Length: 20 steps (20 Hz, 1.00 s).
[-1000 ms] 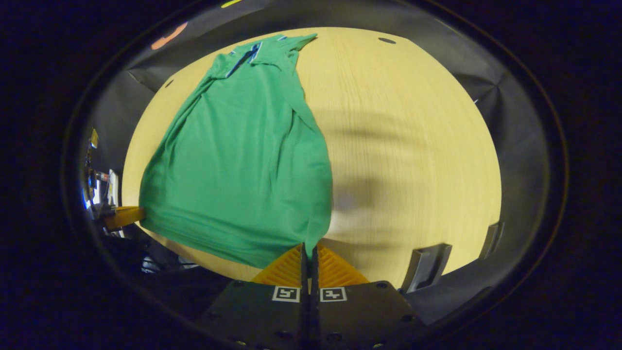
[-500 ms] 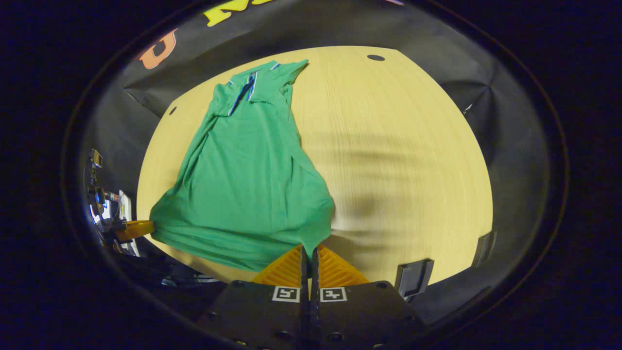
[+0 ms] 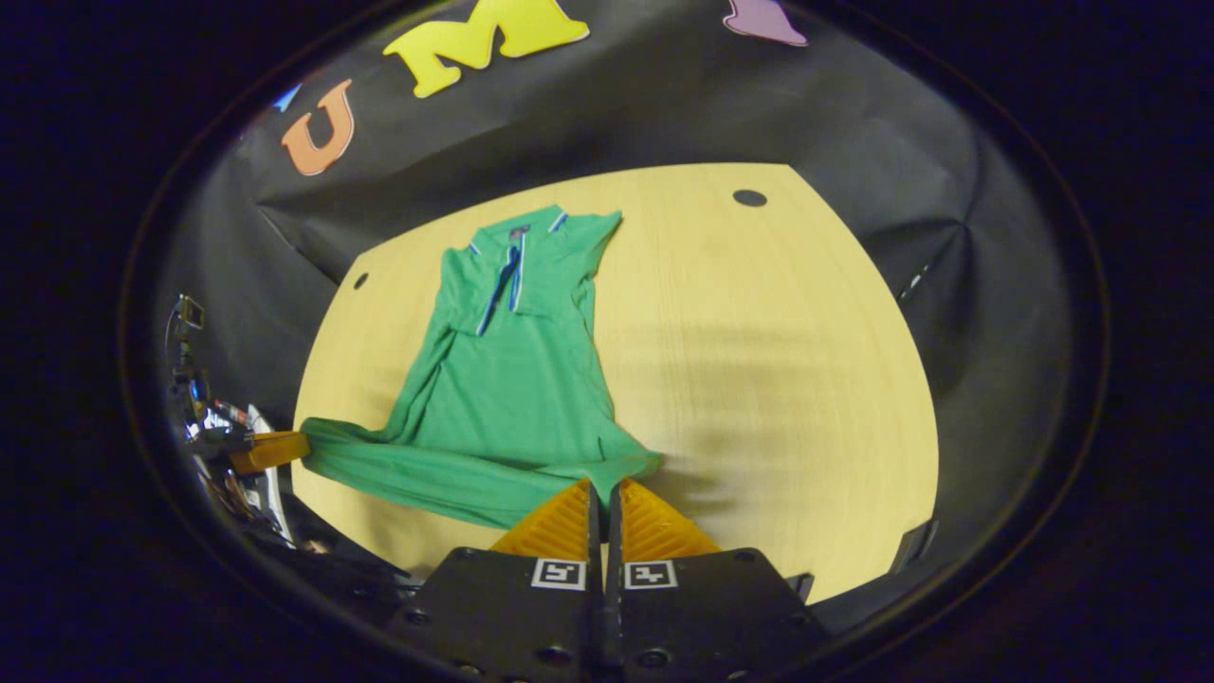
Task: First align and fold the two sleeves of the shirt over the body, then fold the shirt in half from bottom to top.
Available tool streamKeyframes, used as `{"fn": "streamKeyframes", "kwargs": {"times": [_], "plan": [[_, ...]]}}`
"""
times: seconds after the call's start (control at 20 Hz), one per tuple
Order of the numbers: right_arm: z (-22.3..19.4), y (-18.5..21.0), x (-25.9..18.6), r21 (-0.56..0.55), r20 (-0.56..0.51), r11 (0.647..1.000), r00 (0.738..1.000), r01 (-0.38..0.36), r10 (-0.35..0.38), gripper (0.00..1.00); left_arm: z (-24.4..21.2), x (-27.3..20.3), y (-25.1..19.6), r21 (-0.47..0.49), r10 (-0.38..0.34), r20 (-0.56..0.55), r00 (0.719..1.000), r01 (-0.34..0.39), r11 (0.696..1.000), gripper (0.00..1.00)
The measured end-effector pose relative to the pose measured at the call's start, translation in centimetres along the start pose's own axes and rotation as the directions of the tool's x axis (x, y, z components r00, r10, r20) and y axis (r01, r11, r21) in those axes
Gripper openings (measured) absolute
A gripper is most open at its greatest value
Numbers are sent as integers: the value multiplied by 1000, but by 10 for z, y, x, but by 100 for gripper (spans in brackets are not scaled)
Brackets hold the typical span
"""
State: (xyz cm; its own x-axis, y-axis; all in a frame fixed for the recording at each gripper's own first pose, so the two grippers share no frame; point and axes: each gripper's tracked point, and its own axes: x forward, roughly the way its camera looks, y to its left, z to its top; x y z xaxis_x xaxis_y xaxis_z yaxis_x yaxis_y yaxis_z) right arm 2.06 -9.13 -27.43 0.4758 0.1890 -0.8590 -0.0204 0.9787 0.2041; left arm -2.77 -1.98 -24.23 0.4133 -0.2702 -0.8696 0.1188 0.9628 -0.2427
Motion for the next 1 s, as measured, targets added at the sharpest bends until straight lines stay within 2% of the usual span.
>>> {"fn": "streamKeyframes", "kwargs": {"times": [0.2, 0.35, 0.85, 1.0], "plan": [[55, 8, 2, 1, 80, 1000, 997, -3, 3, 0, 58, 5, 1, 13, 5, 110, 994, -7, 1000, 8], [99, 21, 1, -50, 143, 999, 990, -2, 9, 0, 98, 7, 3, 37, 11, 174, 985, -18, 999, 8], [249, 56, 12, -119, 325, 993, 945, 4, 35, 0, 219, 32, 16, -1, 4, 340, 940, -3, 1000, 8], [283, 60, 28, -116, 354, 993, 934, -1, 42, 0, 254, 50, 30, 15, 23, 383, 923, -31, 999, 8]]}}
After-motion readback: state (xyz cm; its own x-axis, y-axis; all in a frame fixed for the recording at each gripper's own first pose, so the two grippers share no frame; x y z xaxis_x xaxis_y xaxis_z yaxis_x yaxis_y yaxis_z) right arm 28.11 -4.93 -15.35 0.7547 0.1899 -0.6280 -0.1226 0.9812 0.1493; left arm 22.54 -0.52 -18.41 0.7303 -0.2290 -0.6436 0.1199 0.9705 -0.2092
